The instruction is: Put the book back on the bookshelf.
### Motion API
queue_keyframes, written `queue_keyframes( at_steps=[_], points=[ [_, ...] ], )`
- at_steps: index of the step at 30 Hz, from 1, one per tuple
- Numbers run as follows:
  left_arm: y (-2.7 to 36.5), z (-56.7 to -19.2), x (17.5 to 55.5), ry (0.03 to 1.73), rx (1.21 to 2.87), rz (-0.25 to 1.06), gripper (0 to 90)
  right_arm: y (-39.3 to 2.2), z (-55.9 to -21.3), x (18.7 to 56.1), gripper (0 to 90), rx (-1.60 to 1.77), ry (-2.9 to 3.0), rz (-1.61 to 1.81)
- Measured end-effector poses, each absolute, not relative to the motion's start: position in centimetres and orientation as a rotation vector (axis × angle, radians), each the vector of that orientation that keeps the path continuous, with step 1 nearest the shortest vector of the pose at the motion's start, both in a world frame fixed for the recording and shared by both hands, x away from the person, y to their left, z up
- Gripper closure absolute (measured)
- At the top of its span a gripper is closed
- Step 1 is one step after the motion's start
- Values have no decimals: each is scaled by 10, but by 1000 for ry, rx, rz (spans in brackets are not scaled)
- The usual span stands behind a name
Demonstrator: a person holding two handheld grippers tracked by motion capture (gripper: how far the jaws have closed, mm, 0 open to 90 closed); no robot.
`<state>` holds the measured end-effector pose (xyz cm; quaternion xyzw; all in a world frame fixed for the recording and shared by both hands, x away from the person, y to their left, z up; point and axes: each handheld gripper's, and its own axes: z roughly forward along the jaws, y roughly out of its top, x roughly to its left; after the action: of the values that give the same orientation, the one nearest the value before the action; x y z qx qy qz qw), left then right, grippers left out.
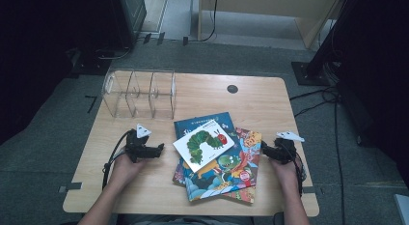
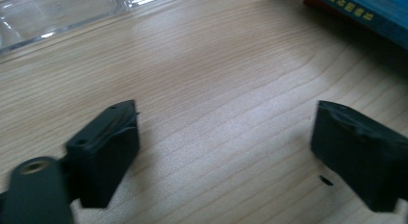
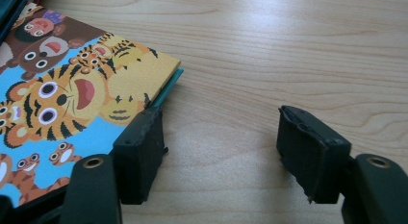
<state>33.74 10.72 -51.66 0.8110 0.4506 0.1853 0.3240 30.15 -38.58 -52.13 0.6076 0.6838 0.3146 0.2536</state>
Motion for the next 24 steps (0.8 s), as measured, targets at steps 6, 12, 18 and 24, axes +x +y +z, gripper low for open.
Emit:
queue_keyframes(
  at_steps=[6, 12, 18, 24],
  points=[
    [110, -512, 337, 1185, 2129, 467, 286, -387, -517, 302, 369, 1678, 1896, 870],
    [107, -503, 338, 1163, 2178, 342, 408, -383, -506, 298, 475, 1644, 1921, 930],
    [98, -498, 338, 1113, 2220, 251, 623, -371, -495, 295, 566, 1608, 1969, 1022],
    [93, -489, 340, 1059, 2196, 177, 768, -354, -488, 294, 688, 1552, 2044, 1092]
  ],
)
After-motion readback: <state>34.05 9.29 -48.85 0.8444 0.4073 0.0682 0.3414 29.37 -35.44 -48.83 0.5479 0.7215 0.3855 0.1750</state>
